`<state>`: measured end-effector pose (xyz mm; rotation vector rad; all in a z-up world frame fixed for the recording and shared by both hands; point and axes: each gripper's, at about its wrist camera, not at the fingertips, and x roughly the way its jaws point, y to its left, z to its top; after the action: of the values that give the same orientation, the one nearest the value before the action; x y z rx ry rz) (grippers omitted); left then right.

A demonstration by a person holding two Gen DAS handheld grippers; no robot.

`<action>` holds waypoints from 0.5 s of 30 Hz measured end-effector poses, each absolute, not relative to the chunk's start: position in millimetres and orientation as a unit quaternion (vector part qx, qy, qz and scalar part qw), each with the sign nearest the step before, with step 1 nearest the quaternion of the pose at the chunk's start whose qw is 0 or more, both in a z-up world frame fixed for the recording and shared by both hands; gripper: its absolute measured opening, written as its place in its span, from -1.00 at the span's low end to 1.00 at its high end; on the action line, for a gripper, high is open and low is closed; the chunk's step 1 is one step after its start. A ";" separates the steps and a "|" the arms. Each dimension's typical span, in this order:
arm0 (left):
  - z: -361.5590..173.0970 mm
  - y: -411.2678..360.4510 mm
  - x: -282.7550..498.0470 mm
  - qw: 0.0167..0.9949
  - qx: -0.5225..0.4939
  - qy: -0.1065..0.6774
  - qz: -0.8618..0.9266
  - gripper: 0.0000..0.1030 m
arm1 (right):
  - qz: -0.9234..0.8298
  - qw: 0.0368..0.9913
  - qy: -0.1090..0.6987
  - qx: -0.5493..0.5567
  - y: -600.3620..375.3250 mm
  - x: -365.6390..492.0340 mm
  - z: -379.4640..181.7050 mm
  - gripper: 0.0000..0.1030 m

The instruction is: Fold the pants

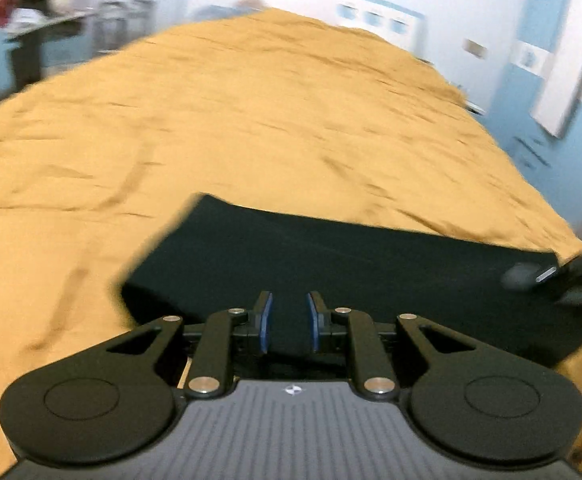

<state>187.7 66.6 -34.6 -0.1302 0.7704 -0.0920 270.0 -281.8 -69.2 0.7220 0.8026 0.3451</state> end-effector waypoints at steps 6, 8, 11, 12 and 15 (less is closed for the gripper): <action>-23.8 103.2 179.9 0.930 -0.085 0.357 0.026 -0.61 | 0.182 0.896 0.331 0.233 -286.7 292.6 48.3 -1.00; -23.9 106.5 179.5 0.931 -0.085 0.354 0.029 -0.61 | 0.174 0.905 0.325 0.214 -297.9 295.3 78.2 -1.00; -23.9 104.5 179.5 0.933 -0.075 0.351 0.022 -0.61 | 0.158 0.908 0.334 0.198 -323.5 296.0 106.8 -1.00; -25.6 103.3 179.5 0.933 -0.075 0.352 0.016 -0.61 | 0.150 0.908 0.340 0.195 -334.7 295.1 111.4 -1.00; -31.5 92.8 187.0 0.931 -0.072 0.359 0.000 -0.61 | 0.113 0.907 0.362 0.186 -370.1 291.3 109.9 -1.00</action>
<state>187.0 92.8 -31.5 -0.1481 0.7349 0.0009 291.3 -370.1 109.9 0.3830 0.7468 0.2343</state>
